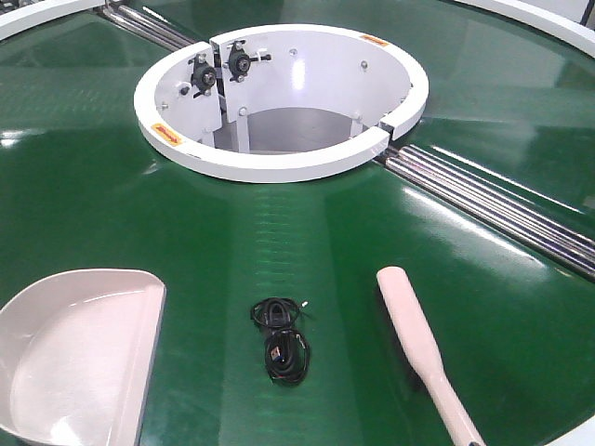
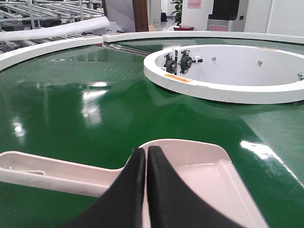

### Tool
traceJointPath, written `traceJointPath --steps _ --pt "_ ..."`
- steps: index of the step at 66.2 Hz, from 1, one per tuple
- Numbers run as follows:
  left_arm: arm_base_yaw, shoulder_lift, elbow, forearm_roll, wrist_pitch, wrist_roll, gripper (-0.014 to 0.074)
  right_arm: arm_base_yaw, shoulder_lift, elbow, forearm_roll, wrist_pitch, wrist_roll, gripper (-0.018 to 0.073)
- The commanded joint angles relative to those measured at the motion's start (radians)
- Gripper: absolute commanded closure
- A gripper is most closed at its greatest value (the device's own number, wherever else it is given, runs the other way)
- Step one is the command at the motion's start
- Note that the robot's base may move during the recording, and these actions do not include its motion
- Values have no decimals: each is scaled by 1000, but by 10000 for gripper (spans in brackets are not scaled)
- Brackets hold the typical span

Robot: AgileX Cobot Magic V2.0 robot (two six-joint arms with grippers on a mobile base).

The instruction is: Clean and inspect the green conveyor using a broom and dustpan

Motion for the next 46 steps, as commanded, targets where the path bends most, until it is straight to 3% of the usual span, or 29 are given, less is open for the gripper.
traceJointPath --steps 1,32,46 --pt "1 -15 23 -8 -72 -8 619 -3 -10 12 -11 -74 -5 555" --pt "1 -15 23 -9 -74 -8 619 -3 -10 12 -11 -100 -4 555" --pt "1 -15 23 -16 -147 -8 619 -3 -9 11 -7 -405 28 555"
